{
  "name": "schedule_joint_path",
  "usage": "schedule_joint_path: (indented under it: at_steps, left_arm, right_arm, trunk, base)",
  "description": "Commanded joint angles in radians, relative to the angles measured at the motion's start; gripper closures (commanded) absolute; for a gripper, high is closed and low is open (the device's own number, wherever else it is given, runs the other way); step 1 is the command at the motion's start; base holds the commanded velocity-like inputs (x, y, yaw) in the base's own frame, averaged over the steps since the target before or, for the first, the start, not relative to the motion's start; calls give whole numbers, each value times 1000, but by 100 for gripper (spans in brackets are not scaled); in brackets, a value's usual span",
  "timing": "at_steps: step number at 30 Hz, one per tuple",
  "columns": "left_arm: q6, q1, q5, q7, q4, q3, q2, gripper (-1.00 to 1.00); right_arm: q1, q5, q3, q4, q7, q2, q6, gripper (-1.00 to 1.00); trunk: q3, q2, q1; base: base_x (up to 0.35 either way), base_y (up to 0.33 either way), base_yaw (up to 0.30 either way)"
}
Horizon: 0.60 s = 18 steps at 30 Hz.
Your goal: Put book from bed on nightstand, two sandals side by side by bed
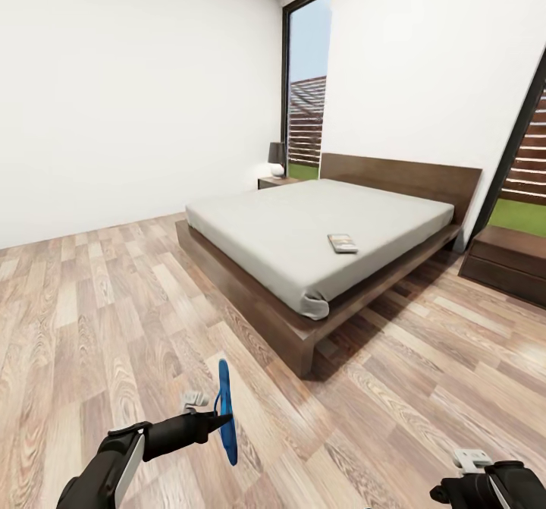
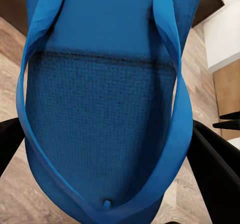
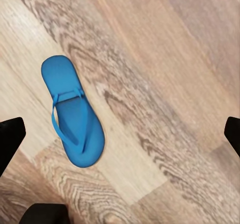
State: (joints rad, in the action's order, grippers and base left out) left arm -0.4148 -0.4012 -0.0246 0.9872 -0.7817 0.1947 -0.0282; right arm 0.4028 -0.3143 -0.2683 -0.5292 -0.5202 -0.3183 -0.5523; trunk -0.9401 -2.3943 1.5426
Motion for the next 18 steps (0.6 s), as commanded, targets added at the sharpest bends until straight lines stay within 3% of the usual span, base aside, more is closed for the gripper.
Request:
schedule_joint_path:
  at_steps: [1, 15, 18]
  left_arm:
    - [-9, -1, -2, 5, -1, 3, 1, 100]
    - [-9, -1, -2, 6, -1, 3, 1, 100]
    - [-7, -1, -1, 7, -1, 3, 1, 100]
  right_arm:
    - [1, -10, -7, -2, -9, 1, -3, -100]
    - [1, -10, -6, -2, -6, 0, -2, -100]
    - [1, -10, -5, -2, -7, 1, -2, -100]
  trunk:
    - [-4, -8, 4]
    - [-48, -106, 57]
    - [-48, -106, 57]
  base:
    - [0, 0, 0]
    - [0, 0, 0]
    - [0, 0, 0]
